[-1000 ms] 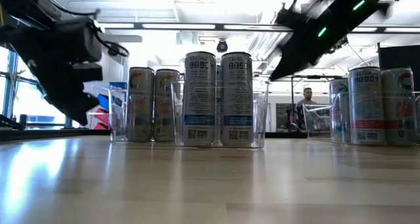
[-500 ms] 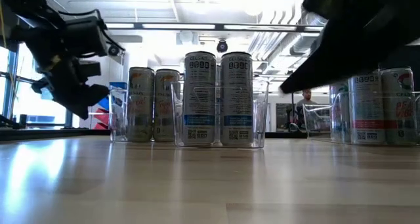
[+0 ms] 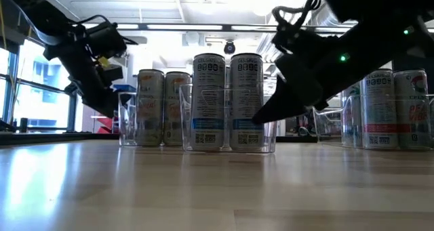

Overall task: Sort soda cans
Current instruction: Adjust the transparent bins

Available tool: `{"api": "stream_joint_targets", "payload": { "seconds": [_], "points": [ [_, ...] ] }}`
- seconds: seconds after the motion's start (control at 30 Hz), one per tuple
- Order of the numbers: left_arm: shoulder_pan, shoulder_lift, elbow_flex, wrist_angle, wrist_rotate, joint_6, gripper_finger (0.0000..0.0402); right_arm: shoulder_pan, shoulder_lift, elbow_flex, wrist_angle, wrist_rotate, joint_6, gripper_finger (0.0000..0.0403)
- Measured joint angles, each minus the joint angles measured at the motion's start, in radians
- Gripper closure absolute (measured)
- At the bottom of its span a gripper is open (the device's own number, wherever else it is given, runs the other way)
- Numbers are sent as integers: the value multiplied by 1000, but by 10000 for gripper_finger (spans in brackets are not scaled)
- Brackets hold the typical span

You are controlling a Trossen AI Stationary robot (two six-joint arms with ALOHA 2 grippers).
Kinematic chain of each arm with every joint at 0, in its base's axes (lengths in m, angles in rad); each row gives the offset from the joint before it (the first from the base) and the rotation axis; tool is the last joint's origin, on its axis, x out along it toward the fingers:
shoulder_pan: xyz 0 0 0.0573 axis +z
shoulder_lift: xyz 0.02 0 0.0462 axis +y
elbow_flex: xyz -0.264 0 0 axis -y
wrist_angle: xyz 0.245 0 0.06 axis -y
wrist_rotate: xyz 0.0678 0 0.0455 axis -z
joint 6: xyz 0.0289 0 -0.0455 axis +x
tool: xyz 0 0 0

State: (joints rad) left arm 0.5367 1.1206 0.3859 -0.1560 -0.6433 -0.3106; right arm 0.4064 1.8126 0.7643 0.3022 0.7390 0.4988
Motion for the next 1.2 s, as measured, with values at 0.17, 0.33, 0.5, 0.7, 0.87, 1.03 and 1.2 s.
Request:
{"api": "stream_joint_targets", "payload": {
  "seconds": [0.17, 0.33, 0.5, 0.7, 0.87, 1.03, 1.2],
  "points": [
    [66, 24, 0, 34, 21, 88, 401, -19, -19, 1, -105, -17, 43, 403],
    [119, 28, 0, 55, 22, 165, 401, -18, -77, 0, -225, -14, 82, 403],
    [181, 28, 0, 78, 57, 241, 401, -14, -151, -1, -408, -47, 88, 403],
    [275, 35, 0, 133, 195, 262, 401, 38, -284, -1, -589, -193, 213, 403],
    [332, 105, 0, 252, 288, 288, 401, 79, -361, -1, -779, -219, 396, 403],
    [354, 215, 13, 393, 402, 282, 401, 54, -365, -1, -827, -163, 439, 403],
    [356, 304, 68, 434, 420, 281, 401, -17, -354, -1, -828, -152, 361, 403]
  ]
}}
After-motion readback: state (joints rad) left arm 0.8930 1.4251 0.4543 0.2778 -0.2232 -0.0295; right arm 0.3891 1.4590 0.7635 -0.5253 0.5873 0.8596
